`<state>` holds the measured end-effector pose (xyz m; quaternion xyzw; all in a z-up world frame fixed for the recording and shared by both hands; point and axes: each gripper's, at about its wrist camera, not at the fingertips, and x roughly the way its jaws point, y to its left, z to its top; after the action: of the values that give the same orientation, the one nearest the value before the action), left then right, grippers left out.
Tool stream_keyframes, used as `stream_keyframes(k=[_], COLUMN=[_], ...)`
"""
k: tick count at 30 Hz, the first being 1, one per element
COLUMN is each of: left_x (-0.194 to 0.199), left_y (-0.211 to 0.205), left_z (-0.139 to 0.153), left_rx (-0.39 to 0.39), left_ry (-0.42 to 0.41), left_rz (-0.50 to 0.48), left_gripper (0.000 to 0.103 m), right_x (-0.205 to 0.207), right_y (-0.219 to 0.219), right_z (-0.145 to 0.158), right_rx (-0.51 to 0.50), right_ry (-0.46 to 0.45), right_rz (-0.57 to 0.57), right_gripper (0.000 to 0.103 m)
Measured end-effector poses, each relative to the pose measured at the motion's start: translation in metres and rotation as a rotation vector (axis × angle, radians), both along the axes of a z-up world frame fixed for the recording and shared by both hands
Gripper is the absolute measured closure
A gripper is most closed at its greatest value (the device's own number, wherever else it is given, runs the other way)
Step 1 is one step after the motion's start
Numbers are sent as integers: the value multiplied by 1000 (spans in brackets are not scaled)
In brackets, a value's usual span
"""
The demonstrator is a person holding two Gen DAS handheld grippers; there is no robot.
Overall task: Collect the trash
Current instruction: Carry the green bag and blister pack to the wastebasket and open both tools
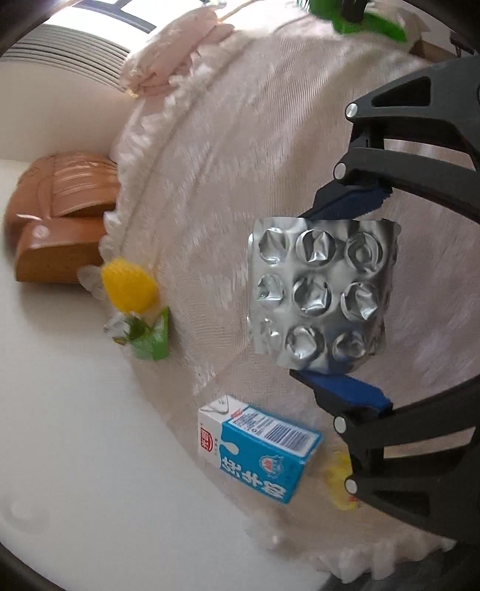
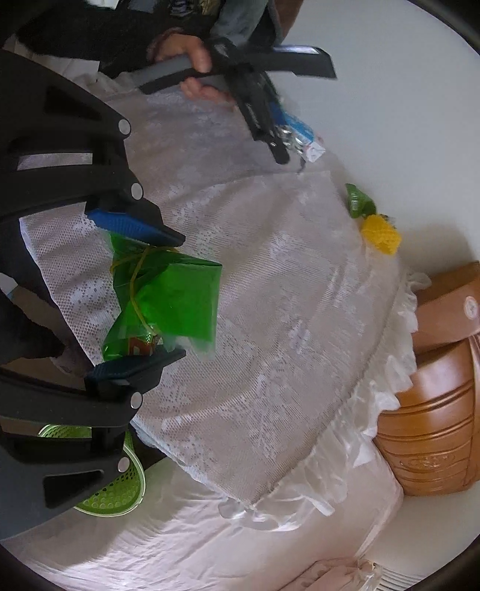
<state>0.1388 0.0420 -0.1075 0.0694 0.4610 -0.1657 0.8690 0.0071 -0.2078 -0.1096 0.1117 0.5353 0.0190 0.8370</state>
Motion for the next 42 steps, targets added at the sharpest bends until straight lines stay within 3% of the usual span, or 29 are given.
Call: stream_keyframes(k=[9,15,21,28,35,37,38,39,42], left_x=[-86,-123,-153,-196,-220,-225,-227,-226,-230], left_y=[-68,-122,-170,-225,-257,-262,-265,-266,-272], left_z=[51,65,70,69,64,61,60,59,56], left_rx=[-160,-159,-171,-149,-103,-93,-89,-86,-77], left_ry=[0,-18,-4,21,41,50,56,58,67], left_rz=[-65,-212,-356,-549,-658,-670,-674,-676,-680], left_gripper=[34,34,34,34,34,34,34,34,34], right_x=[-23,-56,-107,-172,-194,-195,-199,-199,-199], right_y=[-44,-85,-134,-217,-264,-271,-272,-271,-269], right_z=[24,31,35,-22,-77,-84,-84,-84,-80], right_rx=[14,-1,-58,-119,-52,-29,-37,-50,-94], right_ry=[-78,-99,-133,0,84,100,102,102,104], right_rz=[-80,-172,-340,-594,-703,-708,-714,-721,-719], right_gripper=[48,48,47,46,46,31,17,11,7])
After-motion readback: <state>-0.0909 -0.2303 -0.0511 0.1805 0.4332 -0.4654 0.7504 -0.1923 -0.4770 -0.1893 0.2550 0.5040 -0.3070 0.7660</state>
